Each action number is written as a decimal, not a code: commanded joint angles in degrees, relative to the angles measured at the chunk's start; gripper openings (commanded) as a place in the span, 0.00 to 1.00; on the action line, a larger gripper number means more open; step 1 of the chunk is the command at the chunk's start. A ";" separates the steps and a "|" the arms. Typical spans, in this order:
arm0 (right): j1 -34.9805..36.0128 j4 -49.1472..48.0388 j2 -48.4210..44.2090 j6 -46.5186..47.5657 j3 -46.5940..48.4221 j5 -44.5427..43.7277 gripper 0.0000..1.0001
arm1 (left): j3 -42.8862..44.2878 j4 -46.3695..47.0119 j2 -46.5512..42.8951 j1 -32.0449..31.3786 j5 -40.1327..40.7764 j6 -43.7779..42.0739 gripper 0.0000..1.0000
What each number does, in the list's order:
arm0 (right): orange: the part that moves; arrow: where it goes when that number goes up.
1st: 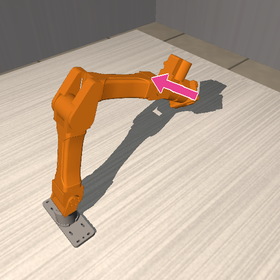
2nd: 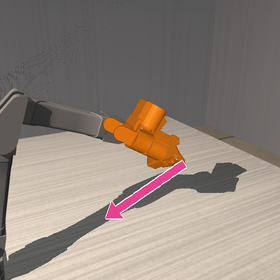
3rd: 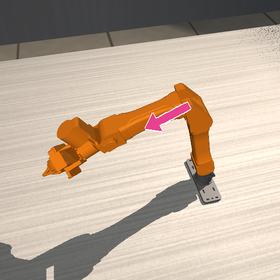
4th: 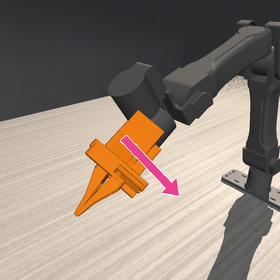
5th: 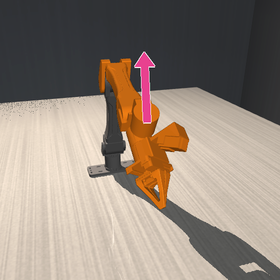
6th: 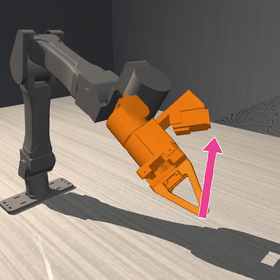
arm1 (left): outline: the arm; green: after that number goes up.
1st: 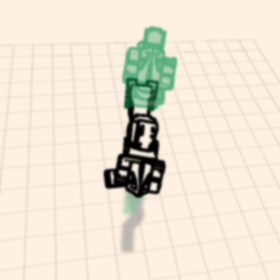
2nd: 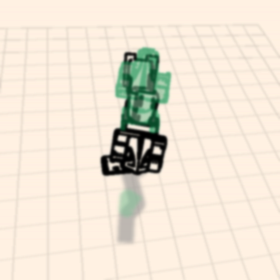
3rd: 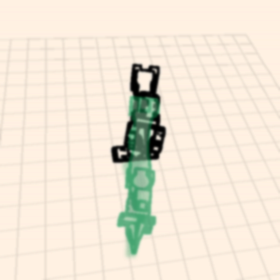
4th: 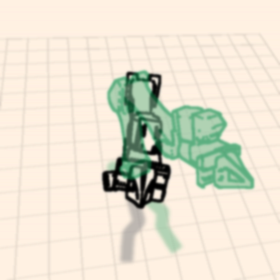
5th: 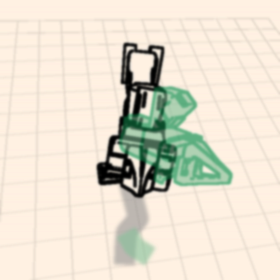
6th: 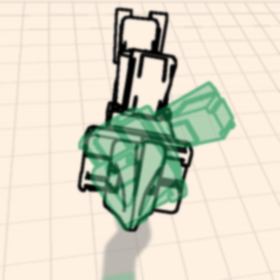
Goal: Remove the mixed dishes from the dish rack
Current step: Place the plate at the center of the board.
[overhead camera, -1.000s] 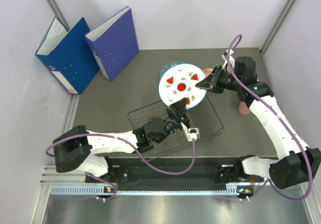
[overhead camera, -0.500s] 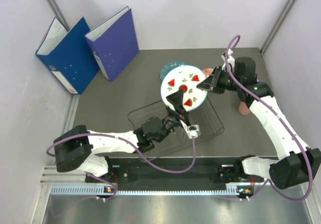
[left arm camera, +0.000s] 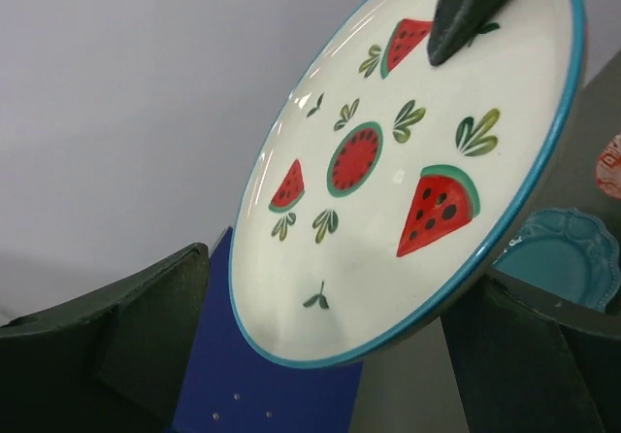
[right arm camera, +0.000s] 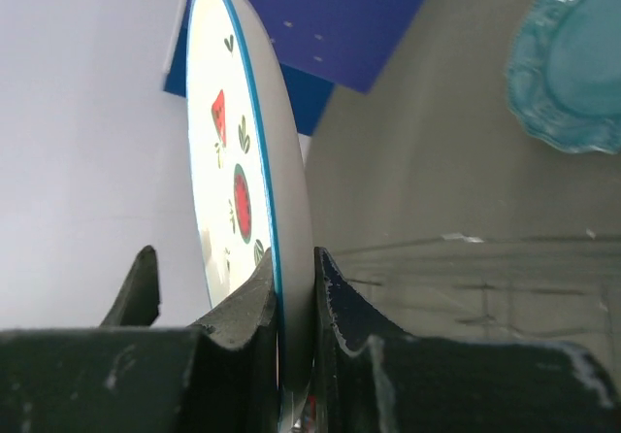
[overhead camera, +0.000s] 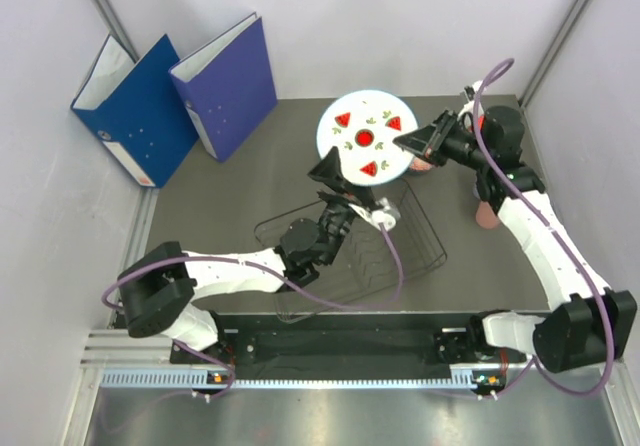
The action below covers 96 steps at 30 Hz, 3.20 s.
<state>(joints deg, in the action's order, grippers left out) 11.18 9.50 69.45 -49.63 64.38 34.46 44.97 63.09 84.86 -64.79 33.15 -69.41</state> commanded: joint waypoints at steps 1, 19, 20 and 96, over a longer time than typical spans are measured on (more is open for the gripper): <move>-0.98 -14.85 4.02 -6.44 2.41 6.32 0.00 | 5.48 13.29 -3.12 3.18 12.54 8.22 0.99; -0.72 -29.27 31.97 -13.13 19.02 6.85 0.00 | 1.61 -31.79 -21.23 21.82 22.14 68.61 0.99; -0.63 -30.06 33.80 -13.39 19.55 6.94 0.00 | 1.44 -32.06 -21.14 21.82 22.31 69.14 0.99; -0.19 0.34 57.47 5.85 38.01 -7.91 0.43 | 0.03 -48.41 -19.03 21.82 15.72 84.70 0.99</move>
<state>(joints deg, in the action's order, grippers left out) 10.83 10.98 130.91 -44.99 100.92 27.64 44.34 13.93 65.43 -43.09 49.34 14.85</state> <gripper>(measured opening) 0.420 0.991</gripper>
